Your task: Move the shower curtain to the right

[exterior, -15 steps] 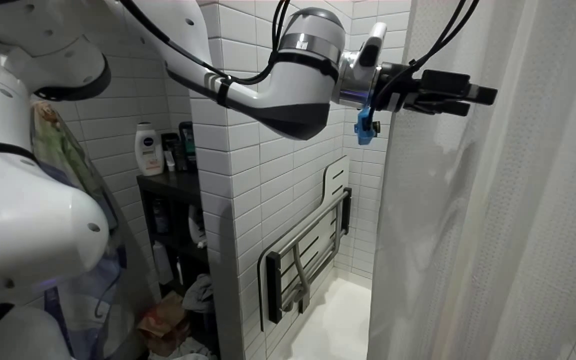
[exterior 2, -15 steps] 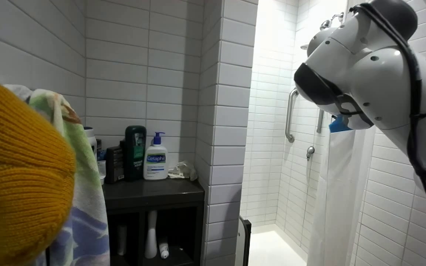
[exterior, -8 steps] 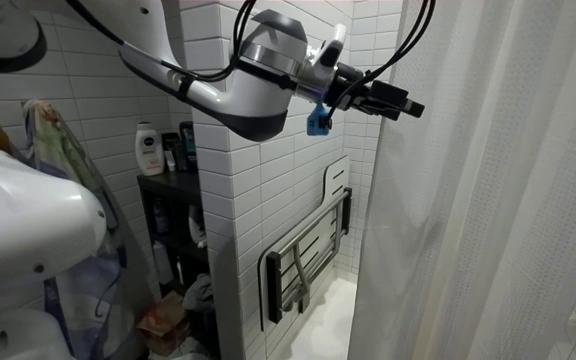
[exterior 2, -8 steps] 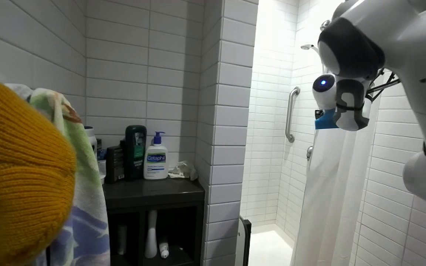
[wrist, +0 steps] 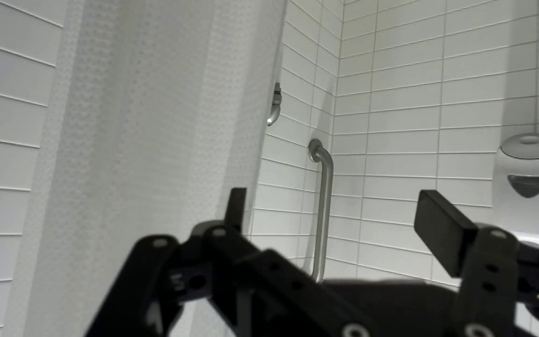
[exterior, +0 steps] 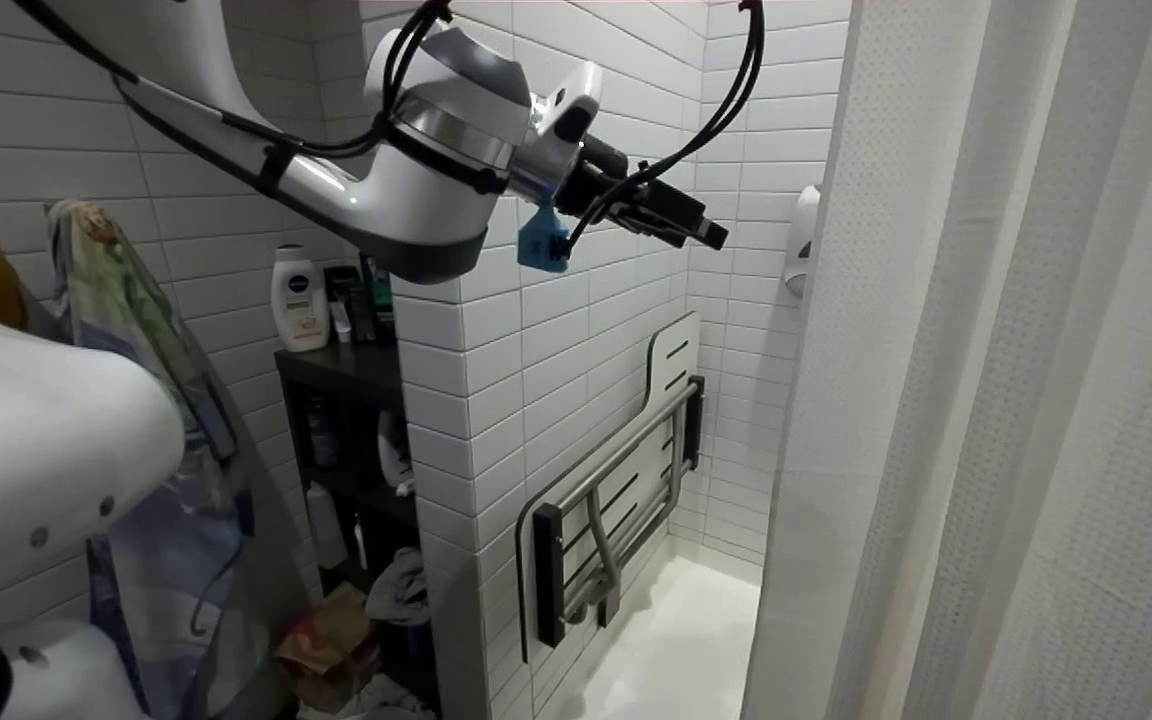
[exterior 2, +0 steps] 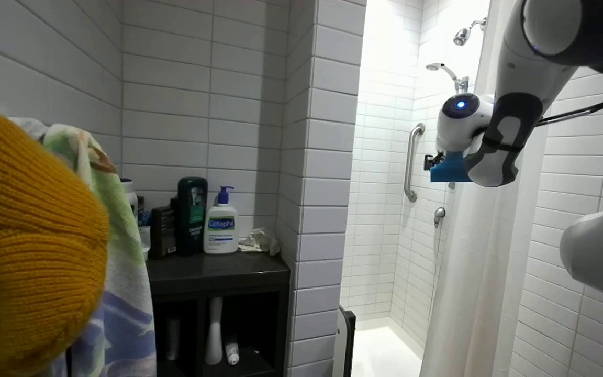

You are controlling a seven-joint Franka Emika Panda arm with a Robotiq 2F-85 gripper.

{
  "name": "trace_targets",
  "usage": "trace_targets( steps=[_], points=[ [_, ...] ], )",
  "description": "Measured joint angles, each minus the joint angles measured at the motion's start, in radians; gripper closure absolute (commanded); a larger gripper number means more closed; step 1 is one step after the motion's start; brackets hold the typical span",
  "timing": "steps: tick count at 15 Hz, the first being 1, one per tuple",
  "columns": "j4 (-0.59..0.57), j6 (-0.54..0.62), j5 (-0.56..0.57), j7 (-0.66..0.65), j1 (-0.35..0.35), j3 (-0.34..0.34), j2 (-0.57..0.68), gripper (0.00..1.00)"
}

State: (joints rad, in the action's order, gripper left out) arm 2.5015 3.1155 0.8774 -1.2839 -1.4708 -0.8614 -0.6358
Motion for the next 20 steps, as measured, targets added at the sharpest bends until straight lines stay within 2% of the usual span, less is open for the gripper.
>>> trace_targets(
  steps=[2,6,8,9,10,11,13,17,20],
  points=[
    [-0.001,0.013,0.006,-0.001,-0.006,-0.015,-0.022,0.56],
    [-0.008,0.062,0.01,-0.008,-0.073,-0.063,-0.088,0.88],
    [-0.018,0.089,0.01,-0.018,-0.127,-0.095,-0.119,0.99],
    [-0.025,0.103,0.009,-0.022,-0.16,-0.113,-0.134,1.0],
    [-0.034,0.117,0.008,-0.026,-0.194,-0.129,-0.148,0.67],
    [-0.044,0.131,0.007,-0.029,-0.23,-0.146,-0.163,0.71],
    [-0.063,0.161,0.003,-0.034,-0.303,-0.176,-0.191,0.66],
    [-0.084,0.227,-0.005,-0.042,-0.413,-0.212,-0.244,0.4],
    [-0.086,0.27,-0.015,-0.042,-0.448,-0.218,-0.28,0.19]
  ],
)
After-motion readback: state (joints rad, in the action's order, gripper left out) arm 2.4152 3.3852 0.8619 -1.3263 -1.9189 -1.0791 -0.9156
